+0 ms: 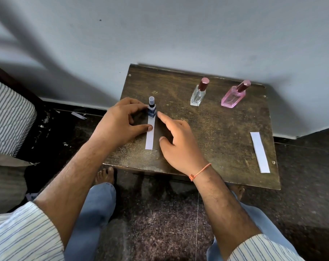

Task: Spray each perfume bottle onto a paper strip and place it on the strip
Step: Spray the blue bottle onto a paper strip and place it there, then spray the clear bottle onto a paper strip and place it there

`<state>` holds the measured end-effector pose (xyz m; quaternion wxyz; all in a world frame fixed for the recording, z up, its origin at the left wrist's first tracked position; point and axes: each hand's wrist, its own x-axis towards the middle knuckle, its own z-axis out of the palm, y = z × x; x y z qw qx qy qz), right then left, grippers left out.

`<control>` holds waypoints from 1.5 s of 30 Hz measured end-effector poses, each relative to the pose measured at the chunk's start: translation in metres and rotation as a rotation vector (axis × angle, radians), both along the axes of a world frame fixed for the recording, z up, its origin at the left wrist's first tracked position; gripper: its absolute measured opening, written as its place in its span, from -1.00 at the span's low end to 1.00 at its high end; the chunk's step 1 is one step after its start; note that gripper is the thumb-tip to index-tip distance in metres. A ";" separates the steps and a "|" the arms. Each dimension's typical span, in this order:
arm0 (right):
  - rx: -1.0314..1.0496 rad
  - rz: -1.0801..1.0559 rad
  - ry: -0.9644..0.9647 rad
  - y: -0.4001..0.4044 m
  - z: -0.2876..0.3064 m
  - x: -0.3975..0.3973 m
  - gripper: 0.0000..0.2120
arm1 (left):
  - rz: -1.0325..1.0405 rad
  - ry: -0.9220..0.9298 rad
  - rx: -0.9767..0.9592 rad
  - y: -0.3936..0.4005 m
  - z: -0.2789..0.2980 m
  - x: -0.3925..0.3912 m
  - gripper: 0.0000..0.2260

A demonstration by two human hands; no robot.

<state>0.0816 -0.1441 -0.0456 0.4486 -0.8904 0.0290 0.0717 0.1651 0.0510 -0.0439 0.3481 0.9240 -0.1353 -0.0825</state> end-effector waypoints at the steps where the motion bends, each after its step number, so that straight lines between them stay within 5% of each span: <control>1: 0.007 -0.021 -0.026 -0.002 -0.001 0.000 -0.37 | 0.012 -0.010 -0.018 0.000 0.000 0.000 -0.42; 8: 0.046 -0.168 -0.156 -0.024 0.000 -0.007 -0.58 | 0.124 -0.236 -0.169 -0.005 0.013 0.001 -0.26; 12: 0.041 -0.230 -0.187 -0.039 0.001 -0.011 -0.62 | 0.175 -0.513 -0.326 -0.021 0.029 -0.011 -0.61; 16: 0.045 -0.260 -0.187 -0.051 0.002 -0.016 -0.67 | -0.051 -0.631 -0.407 -0.058 0.034 -0.026 -0.77; 20: 0.042 -0.272 -0.173 -0.067 0.005 -0.023 -0.69 | -0.185 -0.423 -0.508 -0.099 0.030 -0.037 -0.49; 30: 0.007 -0.307 -0.237 -0.091 0.003 -0.036 -0.67 | 0.106 0.227 -0.516 -0.146 0.005 -0.019 -0.20; 36: 0.045 -0.304 -0.247 -0.095 0.004 -0.043 -0.67 | 0.159 0.274 -0.466 -0.160 0.008 -0.012 -0.18; 45: 0.084 -0.324 -0.261 -0.113 0.003 -0.050 -0.68 | 0.200 0.079 -0.270 -0.173 -0.006 -0.005 -0.36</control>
